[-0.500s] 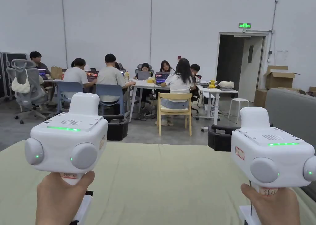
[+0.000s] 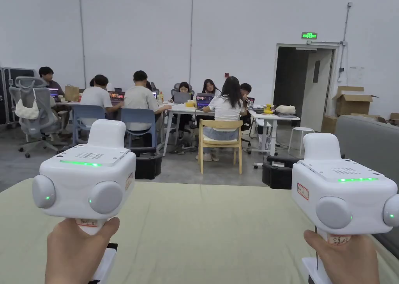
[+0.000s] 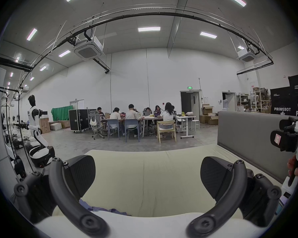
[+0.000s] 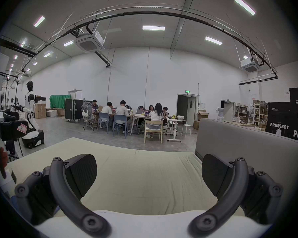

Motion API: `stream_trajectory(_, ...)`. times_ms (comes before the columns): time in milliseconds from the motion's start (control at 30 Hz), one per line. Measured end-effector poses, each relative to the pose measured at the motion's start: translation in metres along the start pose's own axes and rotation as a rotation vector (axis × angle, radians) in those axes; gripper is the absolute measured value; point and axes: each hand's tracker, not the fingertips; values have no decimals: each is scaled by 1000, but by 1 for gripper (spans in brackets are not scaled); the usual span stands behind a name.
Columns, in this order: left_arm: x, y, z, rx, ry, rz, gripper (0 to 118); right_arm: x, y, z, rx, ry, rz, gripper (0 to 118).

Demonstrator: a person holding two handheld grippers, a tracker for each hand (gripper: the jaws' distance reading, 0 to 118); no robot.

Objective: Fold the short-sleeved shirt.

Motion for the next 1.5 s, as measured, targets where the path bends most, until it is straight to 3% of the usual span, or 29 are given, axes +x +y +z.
stream_trajectory(1500,-8,1,4,-5,5,43,118,0,2,-2,-2,5,-7,118)
